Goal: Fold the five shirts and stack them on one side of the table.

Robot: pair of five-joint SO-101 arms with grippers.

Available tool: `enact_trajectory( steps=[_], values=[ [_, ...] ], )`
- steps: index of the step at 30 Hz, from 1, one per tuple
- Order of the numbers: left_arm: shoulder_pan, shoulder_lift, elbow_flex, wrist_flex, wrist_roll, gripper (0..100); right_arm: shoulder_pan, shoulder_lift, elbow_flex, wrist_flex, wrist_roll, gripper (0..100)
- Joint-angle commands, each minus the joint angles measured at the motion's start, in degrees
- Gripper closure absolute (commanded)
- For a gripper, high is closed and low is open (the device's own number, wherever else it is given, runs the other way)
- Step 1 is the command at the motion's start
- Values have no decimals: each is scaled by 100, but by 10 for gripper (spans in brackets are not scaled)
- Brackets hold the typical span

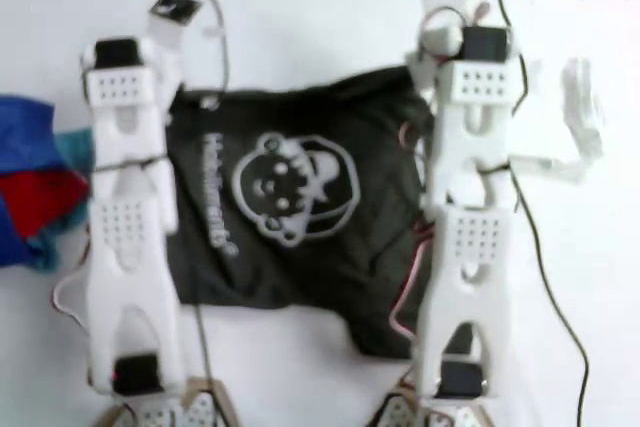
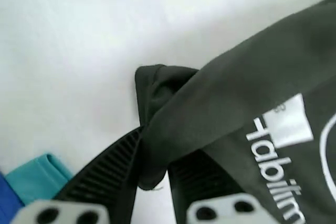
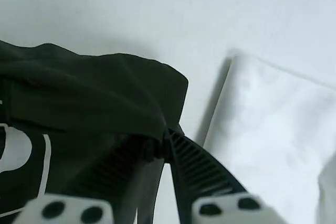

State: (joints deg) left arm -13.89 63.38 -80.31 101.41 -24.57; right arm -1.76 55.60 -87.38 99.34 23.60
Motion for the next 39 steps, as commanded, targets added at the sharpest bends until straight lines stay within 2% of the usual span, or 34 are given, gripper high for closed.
enact_trajectory(
  steps=[1,5,9,17,24,28,32,39],
  values=[
    [-79,-1565,1666,123,-18,976,119,-207,-396,215,-18,981],
    [-35,-2884,3732,88,-176,975,259,-532,-53,224,-35,981],
    [-9,-3991,5077,79,-475,975,391,-1596,1257,233,-18,981],
    [-18,-5688,7363,-79,-932,975,215,-4673,5574,22,70,981],
    [-88,-6787,9033,-123,-1407,975,488,-7670,10022,-1358,695,981],
    [-105,-7165,9938,-369,-1574,975,875,-9270,11965,-1727,1187,981],
    [-202,-7349,10765,-782,-1582,975,1130,-10352,13116,-1754,1538,981],
    [-413,-7420,11451,-862,-1925,975,1481,-11257,14180,-1701,2145,981]
  ],
)
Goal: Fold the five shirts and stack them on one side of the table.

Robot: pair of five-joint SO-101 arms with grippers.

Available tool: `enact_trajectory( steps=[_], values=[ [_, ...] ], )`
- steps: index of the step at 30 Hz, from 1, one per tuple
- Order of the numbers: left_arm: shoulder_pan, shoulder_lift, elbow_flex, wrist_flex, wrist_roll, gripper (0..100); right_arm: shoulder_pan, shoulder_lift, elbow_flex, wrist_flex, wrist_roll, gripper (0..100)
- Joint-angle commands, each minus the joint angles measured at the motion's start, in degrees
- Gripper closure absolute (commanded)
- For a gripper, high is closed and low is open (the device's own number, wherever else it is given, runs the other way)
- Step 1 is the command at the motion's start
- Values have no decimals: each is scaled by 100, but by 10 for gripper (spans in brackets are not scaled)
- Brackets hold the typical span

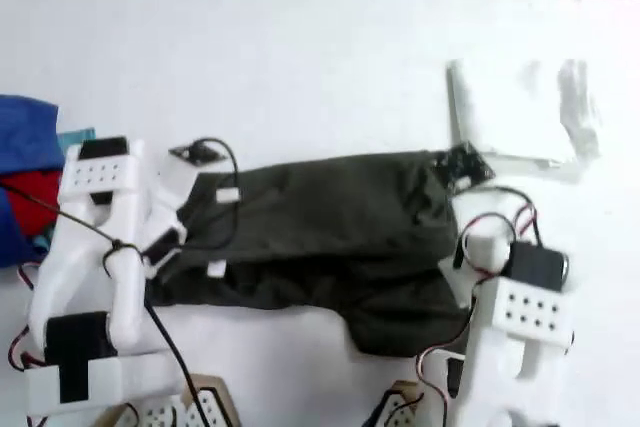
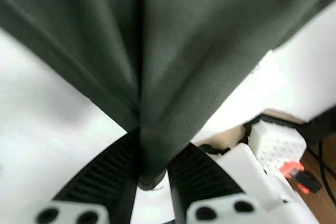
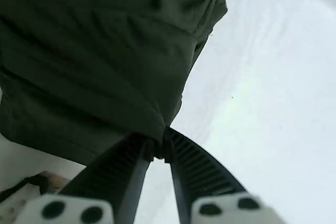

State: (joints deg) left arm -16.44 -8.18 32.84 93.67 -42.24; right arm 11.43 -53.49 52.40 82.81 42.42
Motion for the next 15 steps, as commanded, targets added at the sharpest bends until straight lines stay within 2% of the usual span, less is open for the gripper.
enact_trajectory(
  steps=[1,11,15],
  values=[
    [-202,-281,251,-176,-176,975,189,-391,334,-40,352,981],
    [-264,-246,1279,-1468,-176,975,180,-602,862,-75,466,981],
    [-264,-246,1446,-1626,-176,972,180,-576,897,-75,466,981]
  ],
)
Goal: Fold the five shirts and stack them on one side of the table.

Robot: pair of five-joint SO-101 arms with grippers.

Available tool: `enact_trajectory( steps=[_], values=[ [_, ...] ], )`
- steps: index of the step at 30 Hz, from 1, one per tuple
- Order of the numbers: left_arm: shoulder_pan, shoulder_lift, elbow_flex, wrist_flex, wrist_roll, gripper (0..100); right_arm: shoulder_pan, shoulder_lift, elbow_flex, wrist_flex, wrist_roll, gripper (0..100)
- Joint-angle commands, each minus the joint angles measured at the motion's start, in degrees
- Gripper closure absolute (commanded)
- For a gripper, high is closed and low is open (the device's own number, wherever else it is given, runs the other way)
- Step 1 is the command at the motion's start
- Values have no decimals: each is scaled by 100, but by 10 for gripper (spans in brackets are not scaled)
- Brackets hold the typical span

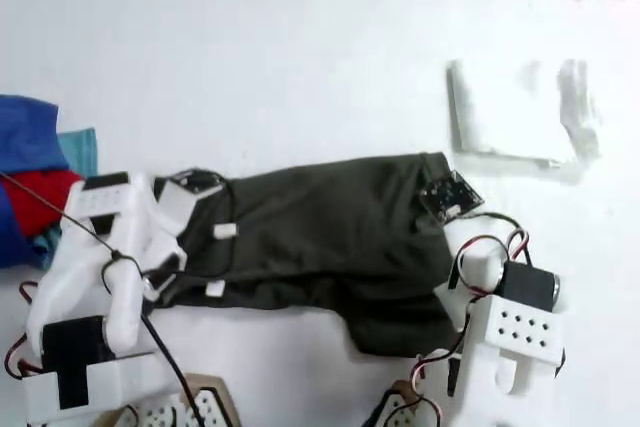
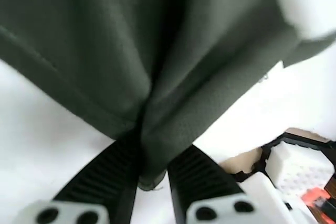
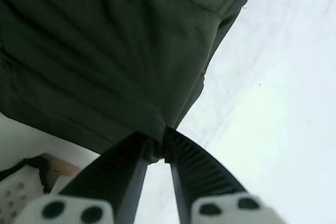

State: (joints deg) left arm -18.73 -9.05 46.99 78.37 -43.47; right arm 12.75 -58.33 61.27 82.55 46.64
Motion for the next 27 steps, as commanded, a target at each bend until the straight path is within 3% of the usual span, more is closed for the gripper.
enact_trajectory(
  steps=[1,5,8,11,15,21,24,27],
  values=[
    [-35,-158,40,-79,-53,972,48,-92,44,-57,44,981],
    [-62,-176,22,141,-53,972,40,-92,79,-31,316,964],
    [-62,-193,-13,387,-53,969,66,-92,158,40,738,880],
    [-79,-193,-4,668,-202,900,40,-136,149,224,1064,780],
    [-554,-202,-101,835,-668,759,48,-136,132,259,1134,718],
    [-1398,-202,-1578,1415,-993,745,40,-136,-114,251,1116,719],
    [-1486,-202,-2668,1820,-1011,745,40,-136,-765,198,738,719],
    [-1380,-141,-3565,1820,-633,745,-171,-75,-1459,-295,-343,720]
  ],
)
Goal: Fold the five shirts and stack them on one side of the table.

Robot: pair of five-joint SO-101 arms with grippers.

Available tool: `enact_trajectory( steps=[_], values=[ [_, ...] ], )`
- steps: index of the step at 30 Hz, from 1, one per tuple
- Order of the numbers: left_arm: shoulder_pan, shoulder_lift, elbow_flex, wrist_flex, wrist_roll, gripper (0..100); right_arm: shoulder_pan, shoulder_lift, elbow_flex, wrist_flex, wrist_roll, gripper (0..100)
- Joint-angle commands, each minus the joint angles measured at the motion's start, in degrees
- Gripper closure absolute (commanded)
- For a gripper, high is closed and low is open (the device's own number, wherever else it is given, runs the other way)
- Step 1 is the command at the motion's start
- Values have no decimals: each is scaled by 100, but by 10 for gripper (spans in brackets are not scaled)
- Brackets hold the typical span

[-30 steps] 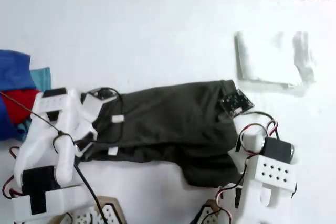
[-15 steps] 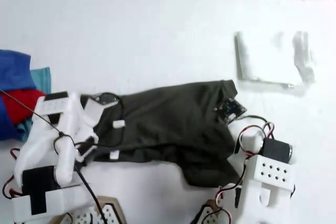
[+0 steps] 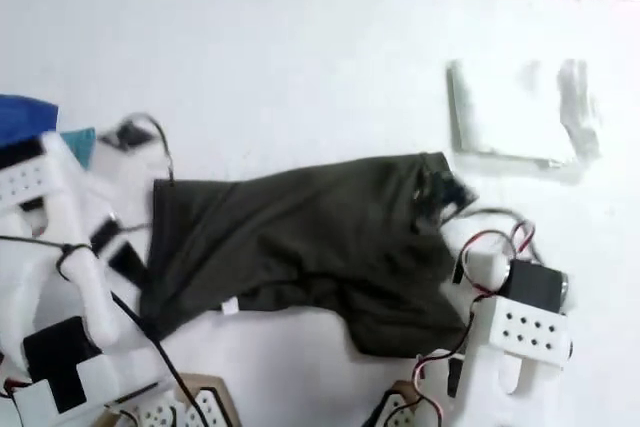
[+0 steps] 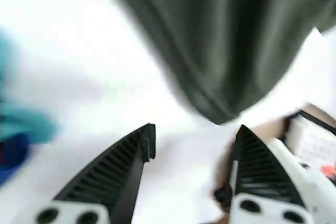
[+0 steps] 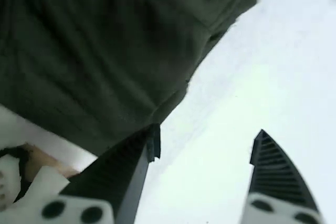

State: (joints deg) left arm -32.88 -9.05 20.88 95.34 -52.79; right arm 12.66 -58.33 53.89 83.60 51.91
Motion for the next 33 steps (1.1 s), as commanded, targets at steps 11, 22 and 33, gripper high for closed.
enact_trajectory(
  steps=[11,22,33],
  values=[
    [2356,642,-954,-1591,2971,971,-1991,2369,-1477,-2967,-2673,981],
    [1873,3411,-2105,-2268,3262,975,-1859,6290,-3059,-3486,-2884,980],
    [1371,5934,-6343,-607,3297,975,-1103,8567,-5565,-2651,-2884,980]
  ],
)
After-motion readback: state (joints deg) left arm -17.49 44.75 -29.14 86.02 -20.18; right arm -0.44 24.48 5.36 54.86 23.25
